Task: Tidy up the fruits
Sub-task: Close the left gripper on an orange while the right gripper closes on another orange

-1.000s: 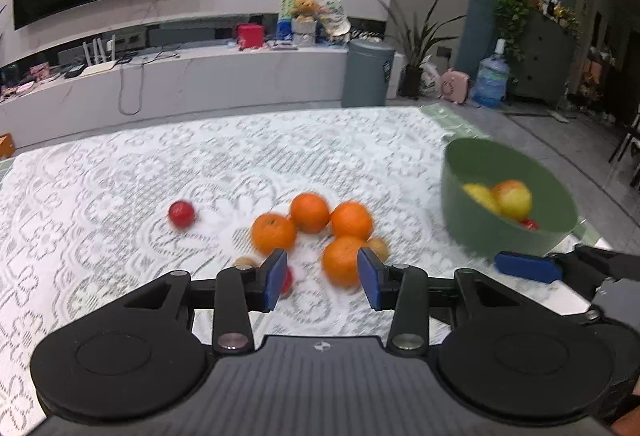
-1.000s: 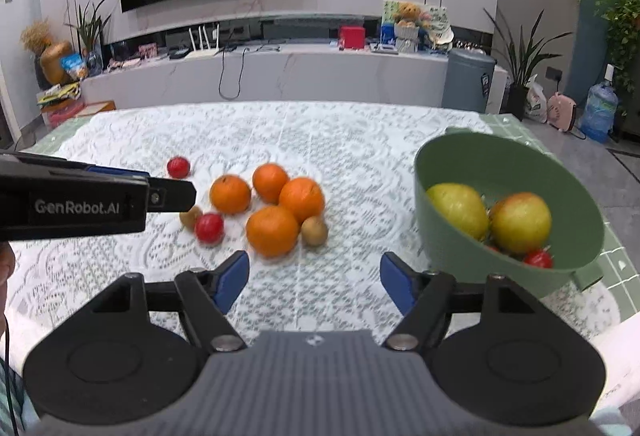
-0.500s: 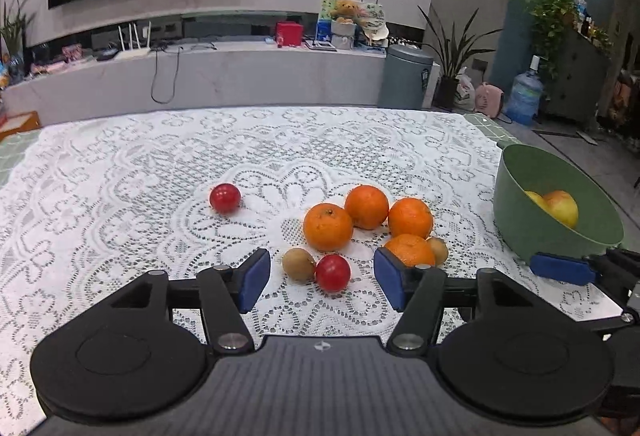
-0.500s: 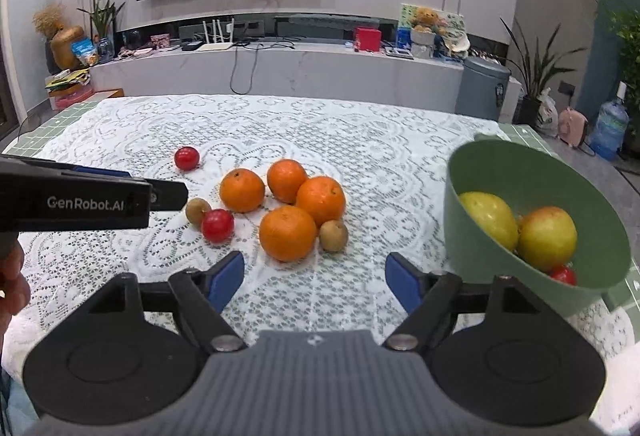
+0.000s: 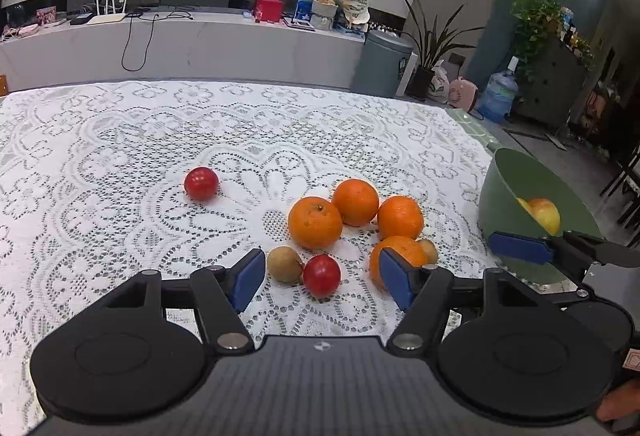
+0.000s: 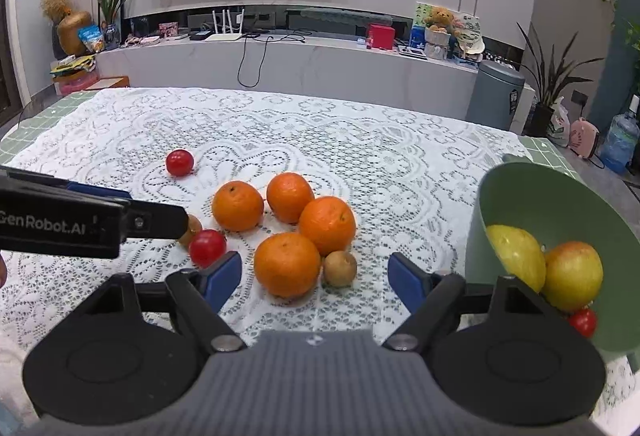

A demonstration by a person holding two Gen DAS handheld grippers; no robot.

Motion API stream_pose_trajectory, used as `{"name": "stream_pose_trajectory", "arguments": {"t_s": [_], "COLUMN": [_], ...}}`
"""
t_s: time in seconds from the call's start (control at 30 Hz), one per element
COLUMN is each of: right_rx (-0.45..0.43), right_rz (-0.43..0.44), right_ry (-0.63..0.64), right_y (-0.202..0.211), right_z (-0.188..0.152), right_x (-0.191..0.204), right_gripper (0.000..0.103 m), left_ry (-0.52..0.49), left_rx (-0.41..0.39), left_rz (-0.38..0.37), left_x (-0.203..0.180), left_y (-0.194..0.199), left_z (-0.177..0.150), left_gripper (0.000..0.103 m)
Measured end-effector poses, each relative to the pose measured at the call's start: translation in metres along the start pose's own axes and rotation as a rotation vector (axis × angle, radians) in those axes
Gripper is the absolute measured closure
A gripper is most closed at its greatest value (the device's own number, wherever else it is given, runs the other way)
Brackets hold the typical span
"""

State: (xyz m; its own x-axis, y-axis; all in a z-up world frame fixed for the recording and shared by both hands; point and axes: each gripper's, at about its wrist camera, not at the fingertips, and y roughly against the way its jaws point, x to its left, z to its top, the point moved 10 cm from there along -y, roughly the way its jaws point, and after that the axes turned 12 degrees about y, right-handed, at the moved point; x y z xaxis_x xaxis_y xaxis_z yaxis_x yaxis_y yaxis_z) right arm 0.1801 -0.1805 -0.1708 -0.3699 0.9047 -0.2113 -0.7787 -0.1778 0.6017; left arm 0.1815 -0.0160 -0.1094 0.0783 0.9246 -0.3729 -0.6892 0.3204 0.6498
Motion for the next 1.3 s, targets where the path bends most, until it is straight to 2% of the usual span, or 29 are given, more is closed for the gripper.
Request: {"name": "stream_pose_trajectory", "arguments": {"t_s": [0.13, 0.27, 0.87, 1.0, 1.2, 1.3], "right_rx": [0.0, 0.004, 0.013, 0.015, 0.012, 0.013], "right_rz": [0.018, 0.032, 0.029, 0.026, 0.023, 0.023], "right_ry": [0.04, 0.066, 0.1, 0.112, 0.124, 0.124], "right_y": [-0.008, -0.017, -0.041, -0.043, -0.043, -0.043], "right_z": [0.001, 0.003, 0.0, -0.001, -0.001, 0.0], "right_x": [0.009, 0.017, 0.021, 0.024, 0.025, 0.025], "right_gripper": [0.038, 0.052, 0.056, 0.058, 0.059, 0.059], "left_ry": [-0.035, -0.083, -0.158, -0.161, -0.128, -0.111], "left_rx": [0.012, 0.021, 0.074, 0.085, 0.097, 0.094], "left_rz": [0.017, 0.026, 0.048, 0.053, 0.014, 0.004], "left_x": [0.0, -0.001, -0.002, -0.003, -0.004, -0.004], "left_y": [-0.009, -0.017, -0.069, -0.077, -0.081, -0.081], "left_z": [0.002, 0.006, 0.016, 0.017, 0.016, 0.017], "left_gripper": [0.028, 0.03, 0.03, 0.038, 0.051, 0.052]}}
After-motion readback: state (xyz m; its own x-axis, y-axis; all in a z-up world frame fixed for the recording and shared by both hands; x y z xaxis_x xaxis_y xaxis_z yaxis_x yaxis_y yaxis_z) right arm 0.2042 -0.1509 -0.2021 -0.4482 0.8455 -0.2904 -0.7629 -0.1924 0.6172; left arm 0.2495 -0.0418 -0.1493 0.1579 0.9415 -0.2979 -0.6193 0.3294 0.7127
